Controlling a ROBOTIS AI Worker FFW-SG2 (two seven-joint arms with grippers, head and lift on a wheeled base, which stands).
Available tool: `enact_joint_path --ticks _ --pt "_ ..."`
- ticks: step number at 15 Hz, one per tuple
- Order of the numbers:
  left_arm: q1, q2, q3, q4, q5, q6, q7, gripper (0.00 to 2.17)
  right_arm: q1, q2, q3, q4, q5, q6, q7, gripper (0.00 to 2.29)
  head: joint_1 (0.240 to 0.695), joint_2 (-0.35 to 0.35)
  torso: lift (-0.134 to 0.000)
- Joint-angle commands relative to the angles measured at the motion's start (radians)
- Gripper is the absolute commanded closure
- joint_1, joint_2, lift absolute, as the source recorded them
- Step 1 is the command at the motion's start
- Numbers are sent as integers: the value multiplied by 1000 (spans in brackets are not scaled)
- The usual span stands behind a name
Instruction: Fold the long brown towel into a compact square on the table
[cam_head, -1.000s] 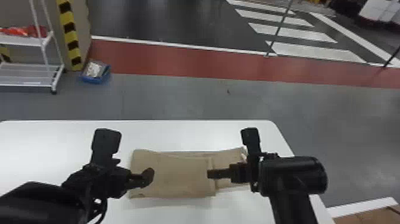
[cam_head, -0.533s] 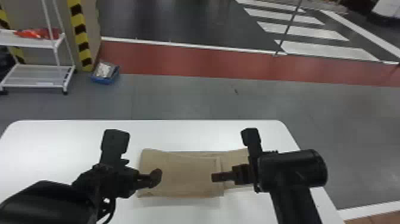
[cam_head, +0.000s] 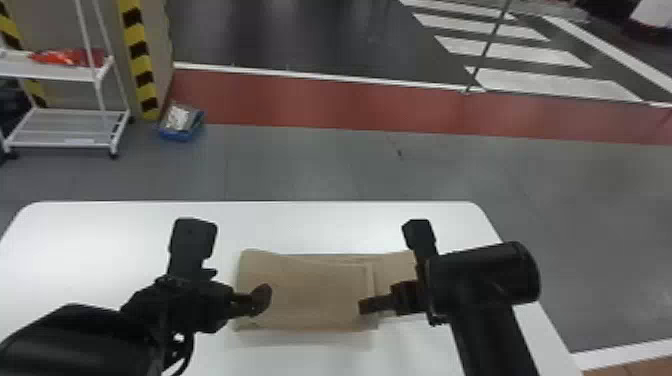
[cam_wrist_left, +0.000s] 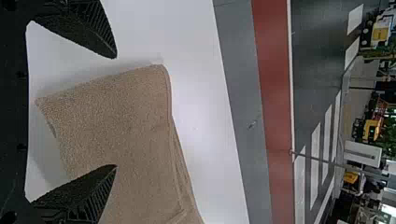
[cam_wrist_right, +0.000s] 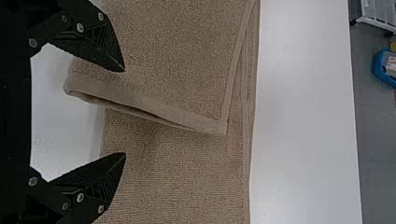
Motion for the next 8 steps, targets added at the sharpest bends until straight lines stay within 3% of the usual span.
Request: enact_joint_path --ticks 1,8 --pt "1 -3 4 1 0 -1 0 39 -15 0 6 29 6 -8 -5 316 695 -233 0" --pt "3 2 9 11 2 -4 0 39 -25 2 6 62 -14 -57 -28 704 695 -226 0"
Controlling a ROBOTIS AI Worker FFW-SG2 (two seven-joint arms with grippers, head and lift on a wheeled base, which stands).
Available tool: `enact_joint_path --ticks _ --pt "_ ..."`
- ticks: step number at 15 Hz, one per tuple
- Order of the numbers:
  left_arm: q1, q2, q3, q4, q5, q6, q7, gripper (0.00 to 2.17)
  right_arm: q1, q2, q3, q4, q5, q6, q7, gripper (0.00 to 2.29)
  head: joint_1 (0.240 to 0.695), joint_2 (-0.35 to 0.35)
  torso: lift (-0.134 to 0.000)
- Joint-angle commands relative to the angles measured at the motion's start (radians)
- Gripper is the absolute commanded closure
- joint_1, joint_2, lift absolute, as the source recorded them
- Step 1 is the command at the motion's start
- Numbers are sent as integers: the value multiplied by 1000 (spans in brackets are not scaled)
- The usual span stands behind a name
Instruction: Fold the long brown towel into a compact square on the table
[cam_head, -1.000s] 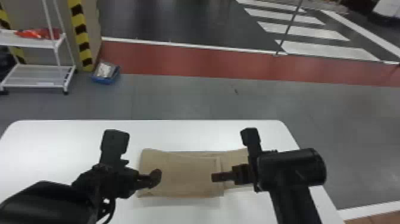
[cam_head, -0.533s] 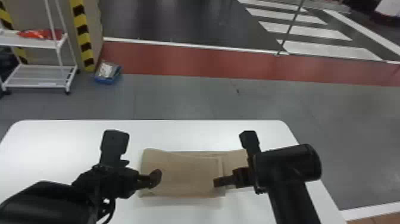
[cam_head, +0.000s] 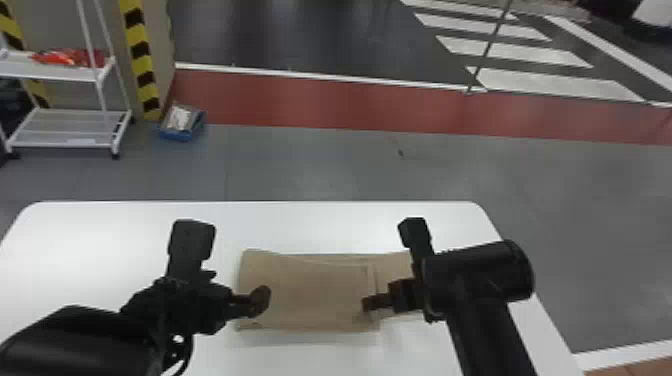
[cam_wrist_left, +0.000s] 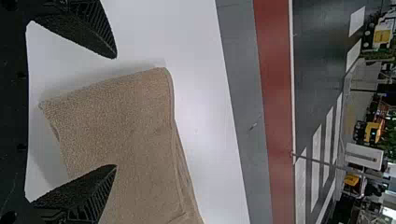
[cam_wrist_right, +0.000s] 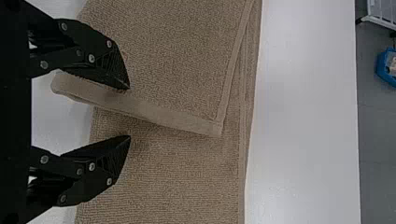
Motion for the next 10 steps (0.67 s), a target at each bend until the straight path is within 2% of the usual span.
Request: enact_joint_path --ticks 1,3,5,10 --pt "0 1 0 5 0 -4 -1 39 0 5 -6 -1 -11 -13 0 704 695 -225 0" --pt "0 3 2 5 0 -4 -1 39 1 11 -9 -3 -13 -22 0 707 695 -220 0" --pt "0 4 8 7 0 -4 -6 39 3 14 -9 -4 -27 -44 0 829 695 -215 0" --pt "3 6 11 10 0 -4 -6 66 3 14 -6 -7 -39 -44 0 829 695 -195 0"
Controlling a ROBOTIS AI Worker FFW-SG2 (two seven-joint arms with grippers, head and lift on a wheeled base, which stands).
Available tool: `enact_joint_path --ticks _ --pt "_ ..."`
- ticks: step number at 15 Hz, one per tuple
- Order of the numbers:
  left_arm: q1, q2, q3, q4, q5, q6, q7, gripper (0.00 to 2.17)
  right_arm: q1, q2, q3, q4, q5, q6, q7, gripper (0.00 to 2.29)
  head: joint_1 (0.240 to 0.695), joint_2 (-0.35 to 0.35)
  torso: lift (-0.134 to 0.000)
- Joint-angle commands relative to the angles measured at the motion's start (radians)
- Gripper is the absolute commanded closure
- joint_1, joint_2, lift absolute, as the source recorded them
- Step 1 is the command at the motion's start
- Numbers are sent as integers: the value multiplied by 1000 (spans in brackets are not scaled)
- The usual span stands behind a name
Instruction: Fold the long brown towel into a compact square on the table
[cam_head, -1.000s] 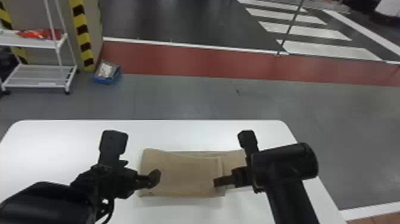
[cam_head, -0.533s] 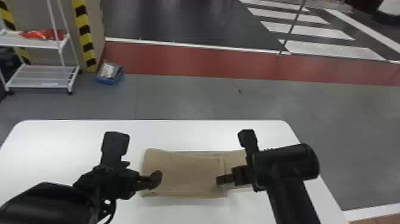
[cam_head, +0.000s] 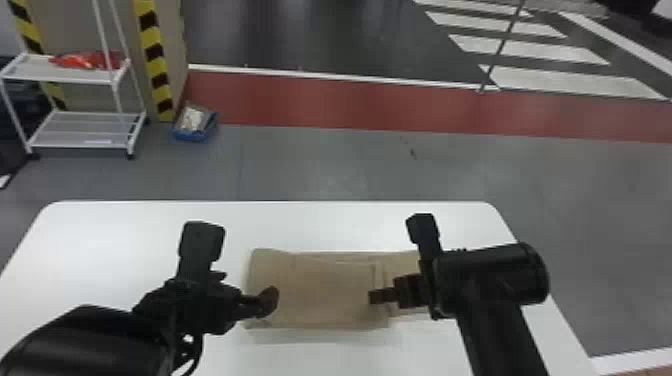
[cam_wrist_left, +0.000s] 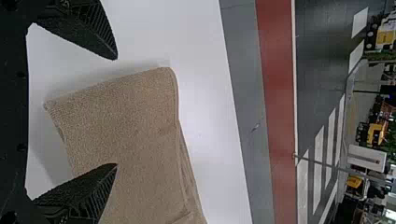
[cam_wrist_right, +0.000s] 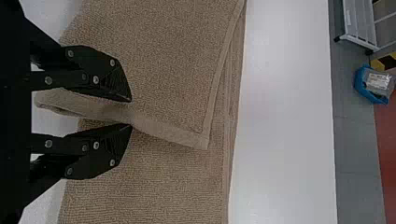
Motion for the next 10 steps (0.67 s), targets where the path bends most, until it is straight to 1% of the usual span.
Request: enact_joint_path --ticks 1,2,3,5,7,9,10 --pt "0 0 0 3 0 -3 0 66 0 0 -1 0 1 -1 2 917 695 -194 0" --pt "0 0 0 3 -2 -3 0 66 0 0 -1 0 -2 2 2 1092 695 -194 0" --pt "0 0 0 1 0 -3 0 66 0 0 -2 0 -2 -1 3 1136 695 -194 0" --pt "0 0 3 1 0 -3 0 73 8 0 -4 -6 -3 -7 9 1143 695 -194 0" --pt "2 0 6 1 0 -3 0 76 22 0 -8 -41 -31 -17 14 1146 695 -192 0" --pt "2 0 9 -3 0 -3 -1 76 35 0 -21 -114 -57 -20 21 1146 695 -186 0" --pt "5 0 10 -8 0 0 -1 76 38 0 -34 -146 -83 -17 23 1146 695 -183 0"
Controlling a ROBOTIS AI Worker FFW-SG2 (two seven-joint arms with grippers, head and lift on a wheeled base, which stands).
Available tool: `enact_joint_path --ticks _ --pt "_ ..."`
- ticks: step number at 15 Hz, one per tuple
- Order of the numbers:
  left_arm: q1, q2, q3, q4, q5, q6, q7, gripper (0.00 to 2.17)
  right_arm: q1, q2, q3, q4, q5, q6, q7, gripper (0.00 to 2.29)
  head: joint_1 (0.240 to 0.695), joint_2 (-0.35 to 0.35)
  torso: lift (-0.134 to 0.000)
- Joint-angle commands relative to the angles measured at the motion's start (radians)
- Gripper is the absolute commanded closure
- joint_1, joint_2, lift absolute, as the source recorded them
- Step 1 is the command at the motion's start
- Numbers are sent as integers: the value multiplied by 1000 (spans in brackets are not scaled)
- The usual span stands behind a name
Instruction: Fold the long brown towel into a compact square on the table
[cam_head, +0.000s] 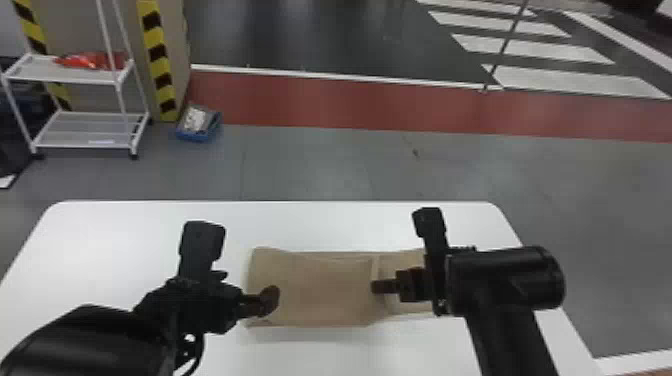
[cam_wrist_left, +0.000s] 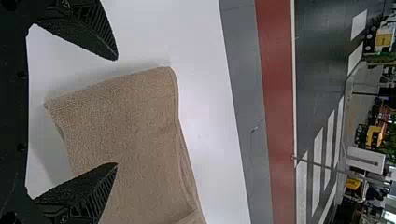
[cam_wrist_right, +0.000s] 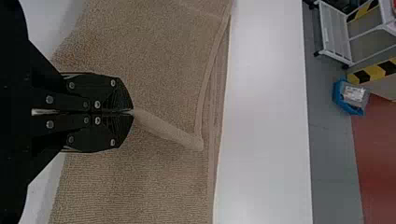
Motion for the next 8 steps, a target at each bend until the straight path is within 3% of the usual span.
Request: enact_joint_path --ticks 1,5,8 --pt "9 0 5 -12 0 3 -2 76 -3 0 -39 -80 -47 31 3 1146 695 -179 0" --pt "13 2 11 -18 0 3 -8 76 -27 -15 -163 -137 -54 126 57 1146 695 -186 0" --pt "10 0 8 -17 0 -9 -12 76 -13 -20 -148 -11 3 -3 46 1146 695 -226 0"
